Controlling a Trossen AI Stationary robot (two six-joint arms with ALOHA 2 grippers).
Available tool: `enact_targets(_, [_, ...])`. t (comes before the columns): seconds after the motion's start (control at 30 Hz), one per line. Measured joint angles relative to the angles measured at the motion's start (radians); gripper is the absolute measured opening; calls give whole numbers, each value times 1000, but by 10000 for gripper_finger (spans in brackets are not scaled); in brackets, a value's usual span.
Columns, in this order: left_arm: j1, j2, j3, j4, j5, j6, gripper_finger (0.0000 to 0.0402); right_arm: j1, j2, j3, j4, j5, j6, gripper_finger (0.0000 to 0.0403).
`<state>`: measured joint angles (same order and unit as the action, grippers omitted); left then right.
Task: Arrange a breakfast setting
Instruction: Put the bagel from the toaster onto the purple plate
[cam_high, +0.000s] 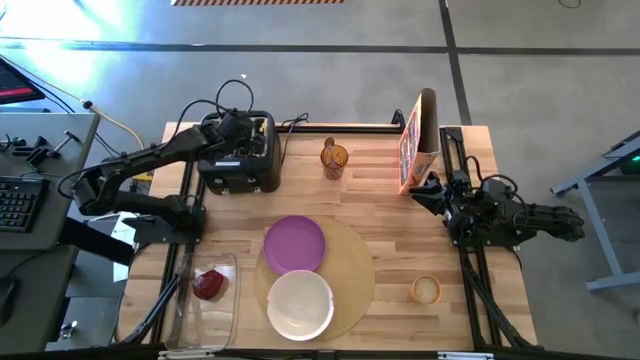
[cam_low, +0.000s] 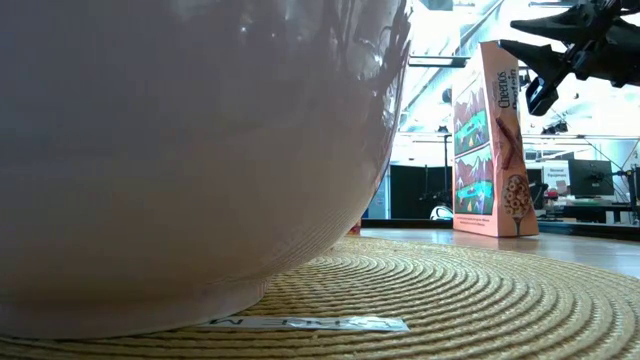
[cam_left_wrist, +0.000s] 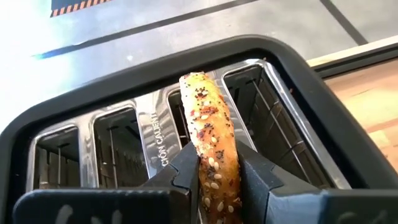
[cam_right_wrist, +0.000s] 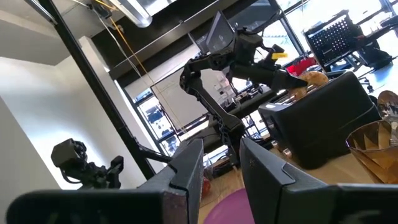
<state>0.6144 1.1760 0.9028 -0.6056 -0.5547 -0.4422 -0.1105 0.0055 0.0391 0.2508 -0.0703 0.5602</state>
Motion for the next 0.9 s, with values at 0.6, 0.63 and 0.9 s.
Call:
enact_targets(0.6, [0,-146,2,6,18,62,62,0,0,0,0,11,0,90])
enact_targets(0.63, [0,-154,2,6,18,67,62,0,0,0,0,11,0,90])
enact_targets(0.9, [0,-227,2,6,24,125,62,0,0,0,1,11,0,90])
